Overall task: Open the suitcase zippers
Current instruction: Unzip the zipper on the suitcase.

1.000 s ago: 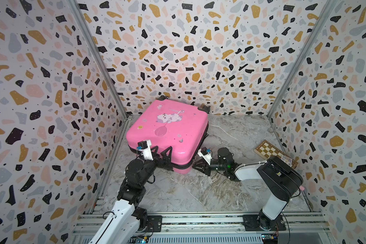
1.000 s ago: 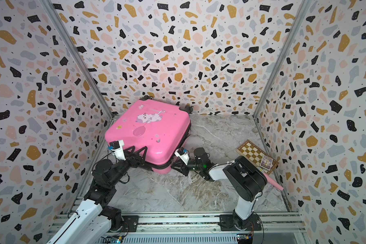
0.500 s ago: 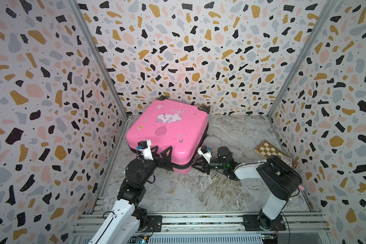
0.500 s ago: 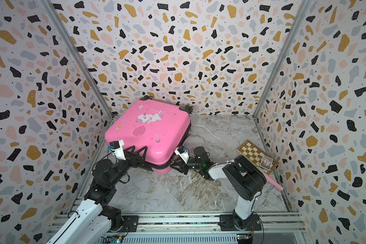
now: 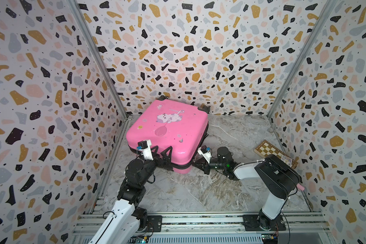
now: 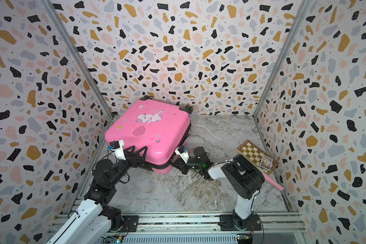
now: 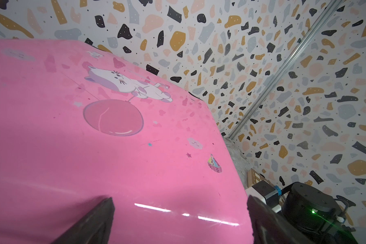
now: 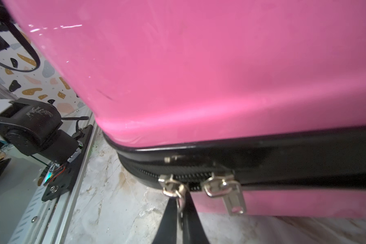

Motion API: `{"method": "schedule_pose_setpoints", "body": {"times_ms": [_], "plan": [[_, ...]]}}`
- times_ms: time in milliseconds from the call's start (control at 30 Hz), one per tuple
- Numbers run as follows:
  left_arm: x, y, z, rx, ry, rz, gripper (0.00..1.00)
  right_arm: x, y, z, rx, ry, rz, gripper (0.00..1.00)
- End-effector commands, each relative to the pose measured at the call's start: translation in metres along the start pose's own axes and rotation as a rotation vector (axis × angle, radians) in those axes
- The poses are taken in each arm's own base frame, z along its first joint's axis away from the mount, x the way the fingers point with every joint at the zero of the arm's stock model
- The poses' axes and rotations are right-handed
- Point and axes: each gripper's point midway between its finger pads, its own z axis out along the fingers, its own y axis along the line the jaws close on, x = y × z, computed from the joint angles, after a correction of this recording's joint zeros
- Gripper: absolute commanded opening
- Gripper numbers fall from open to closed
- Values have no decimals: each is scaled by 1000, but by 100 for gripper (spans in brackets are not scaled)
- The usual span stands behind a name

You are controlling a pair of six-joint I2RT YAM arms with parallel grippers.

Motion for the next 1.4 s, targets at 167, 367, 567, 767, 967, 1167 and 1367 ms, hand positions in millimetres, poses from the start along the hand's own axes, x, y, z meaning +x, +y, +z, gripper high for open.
{"method": "schedule_pose_setpoints", "body": {"times_ms": [167,367,567,767,967,1167,1367], "plan": [[13,-1,1,16,40,-7,99,-19,7,-8,24,-46,-62,5],[13,-1,1,16,41,-7,99,-14,6,-12,65,-16,-81,5],[14,0,3,13,47,-10,99,7,-2,-4,160,126,-112,0],[17,1,6,14,62,-12,99,23,-5,3,294,244,-134,0],[18,2,8,14,67,-14,99,28,17,11,349,291,-222,0],[21,2,10,18,77,-18,99,21,48,15,328,279,-292,0],[21,2,11,20,78,-20,99,8,67,12,300,246,-312,0]]}}
